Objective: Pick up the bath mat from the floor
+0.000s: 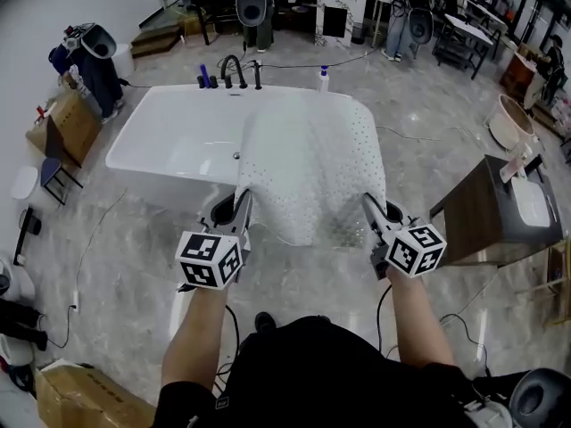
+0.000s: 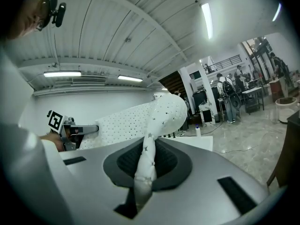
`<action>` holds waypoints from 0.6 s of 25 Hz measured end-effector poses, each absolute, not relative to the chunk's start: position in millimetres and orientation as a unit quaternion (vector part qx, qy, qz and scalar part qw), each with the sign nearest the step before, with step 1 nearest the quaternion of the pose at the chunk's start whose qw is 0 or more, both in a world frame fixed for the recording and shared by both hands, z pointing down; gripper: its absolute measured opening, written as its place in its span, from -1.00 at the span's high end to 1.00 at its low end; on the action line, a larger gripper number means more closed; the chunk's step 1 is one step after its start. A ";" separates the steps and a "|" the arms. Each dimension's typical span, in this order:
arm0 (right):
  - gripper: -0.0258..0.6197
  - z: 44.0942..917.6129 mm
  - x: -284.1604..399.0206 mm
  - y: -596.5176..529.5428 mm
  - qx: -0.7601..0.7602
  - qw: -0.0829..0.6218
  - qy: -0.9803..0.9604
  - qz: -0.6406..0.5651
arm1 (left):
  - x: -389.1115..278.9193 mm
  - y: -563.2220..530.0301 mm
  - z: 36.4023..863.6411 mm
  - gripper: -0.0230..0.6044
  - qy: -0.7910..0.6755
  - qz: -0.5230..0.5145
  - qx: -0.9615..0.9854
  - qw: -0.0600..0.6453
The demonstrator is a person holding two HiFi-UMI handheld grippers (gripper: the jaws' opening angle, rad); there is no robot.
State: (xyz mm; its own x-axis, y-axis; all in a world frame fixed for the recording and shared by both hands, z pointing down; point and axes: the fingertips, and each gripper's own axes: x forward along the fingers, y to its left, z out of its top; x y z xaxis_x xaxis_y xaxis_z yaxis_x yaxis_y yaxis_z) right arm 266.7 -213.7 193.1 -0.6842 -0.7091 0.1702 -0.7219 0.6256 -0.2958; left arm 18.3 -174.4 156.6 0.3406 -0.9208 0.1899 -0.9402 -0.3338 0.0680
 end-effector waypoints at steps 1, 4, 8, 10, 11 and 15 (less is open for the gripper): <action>0.80 188.9 264.0 -212.7 0.398 0.014 -0.901 0.171 | 14.0 -173.5 153.6 0.81 -0.572 0.052 0.814 0.081; 0.80 181.2 257.3 -208.3 0.403 0.007 -0.899 0.170 | 4.3 -171.1 150.2 0.81 -0.585 0.054 0.807 0.061; 0.81 181.9 245.7 -202.2 0.406 0.017 -0.899 0.163 | -0.7 -165.0 150.4 0.81 -0.596 0.072 0.799 0.026; 0.81 182.8 237.4 -198.6 0.405 0.023 -0.900 0.160 | -5.2 -163.9 153.6 0.81 -0.598 0.060 0.799 0.039; 0.81 183.3 234.4 -197.1 0.405 0.024 -0.900 0.159 | -8.1 -164.1 156.7 0.81 -0.599 0.055 0.797 0.048; 0.81 186.1 233.3 -192.4 0.409 0.026 -0.898 0.159 | -17.1 -161.8 170.1 0.81 -0.604 0.049 0.792 0.078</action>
State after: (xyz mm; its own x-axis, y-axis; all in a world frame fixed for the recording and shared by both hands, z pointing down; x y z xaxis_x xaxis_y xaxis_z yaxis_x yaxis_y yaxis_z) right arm 233.3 -192.4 186.1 -0.6648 -0.7258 0.1768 -0.7423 0.6154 -0.2650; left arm -17.1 -161.8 170.1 0.2663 -0.9484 0.1723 -0.9638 -0.2590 0.0636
